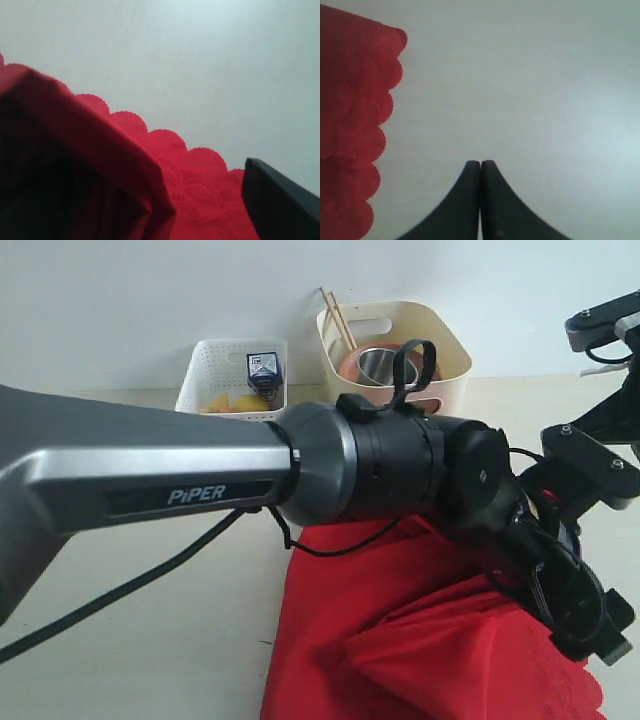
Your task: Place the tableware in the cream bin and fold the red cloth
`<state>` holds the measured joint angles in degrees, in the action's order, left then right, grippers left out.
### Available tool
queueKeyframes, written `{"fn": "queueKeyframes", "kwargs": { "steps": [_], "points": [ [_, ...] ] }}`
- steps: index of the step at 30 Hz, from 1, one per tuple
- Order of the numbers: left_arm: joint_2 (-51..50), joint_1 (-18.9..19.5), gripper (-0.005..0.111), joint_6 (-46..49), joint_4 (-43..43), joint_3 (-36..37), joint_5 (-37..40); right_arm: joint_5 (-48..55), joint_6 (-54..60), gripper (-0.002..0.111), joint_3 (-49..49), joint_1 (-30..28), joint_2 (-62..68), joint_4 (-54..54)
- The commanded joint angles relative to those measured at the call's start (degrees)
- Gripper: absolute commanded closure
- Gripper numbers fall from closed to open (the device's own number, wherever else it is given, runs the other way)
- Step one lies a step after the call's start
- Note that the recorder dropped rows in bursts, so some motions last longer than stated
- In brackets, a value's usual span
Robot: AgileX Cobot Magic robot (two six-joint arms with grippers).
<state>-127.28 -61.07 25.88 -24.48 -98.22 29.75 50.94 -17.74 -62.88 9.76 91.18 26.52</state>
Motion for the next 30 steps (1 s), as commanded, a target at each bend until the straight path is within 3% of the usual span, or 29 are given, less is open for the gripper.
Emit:
{"fn": "queueKeyframes", "kwargs": {
  "steps": [1, 4, 10, 13, 17, 19, 20, 25, 27, 30],
  "points": [
    [1.8, 1.2, 0.021, -3.6, -2.7, -2.8, 4.4, -0.6, -0.7, 0.108, -0.9, -3.3, -0.4, -1.4],
    [4.5, 1.0, 0.021, -3.5, -2.2, -5.4, 5.2, -1.1, -0.6, 0.108, -0.9, -4.2, -0.4, -2.5],
    [8.1, 1.2, 0.021, -3.5, -1.2, -14.7, 20.1, -1.4, -0.6, 0.108, -0.9, -4.2, -0.4, -2.5],
    [11.2, 1.5, 0.021, -3.6, 2.4, -16.1, 25.9, -1.6, -0.1, 0.108, -0.9, -4.2, -0.4, -3.8],
    [16.8, 6.8, 0.021, -6.1, 4.6, -15.2, 35.2, -1.9, 7.9, 0.106, -0.9, -4.2, -0.4, -12.7],
    [18.9, 11.3, 0.021, -7.2, 4.6, -12.8, 37.2, -1.5, 15.6, 0.094, -0.9, -4.2, -0.6, -21.0],
    [20.1, 14.5, 0.021, -7.4, 4.6, -9.8, 37.3, -1.0, 19.9, 0.082, -0.9, -4.2, -1.1, -25.7],
    [22.9, 22.0, 0.021, -7.0, 4.5, -1.3, 34.4, -1.0, 28.4, 0.050, -0.9, -4.2, -6.4, -33.7],
    [24.0, 24.8, 0.021, -6.9, 4.4, 1.2, 33.1, -0.6, 33.6, 0.044, -0.4, -4.2, -9.9, -38.1],
    [25.9, 28.4, 0.021, -6.4, 4.0, 5.4, 30.3, -1.0, 43.1, 0.043, 2.3, -2.7, -15.5, -46.2]
  ]
}}
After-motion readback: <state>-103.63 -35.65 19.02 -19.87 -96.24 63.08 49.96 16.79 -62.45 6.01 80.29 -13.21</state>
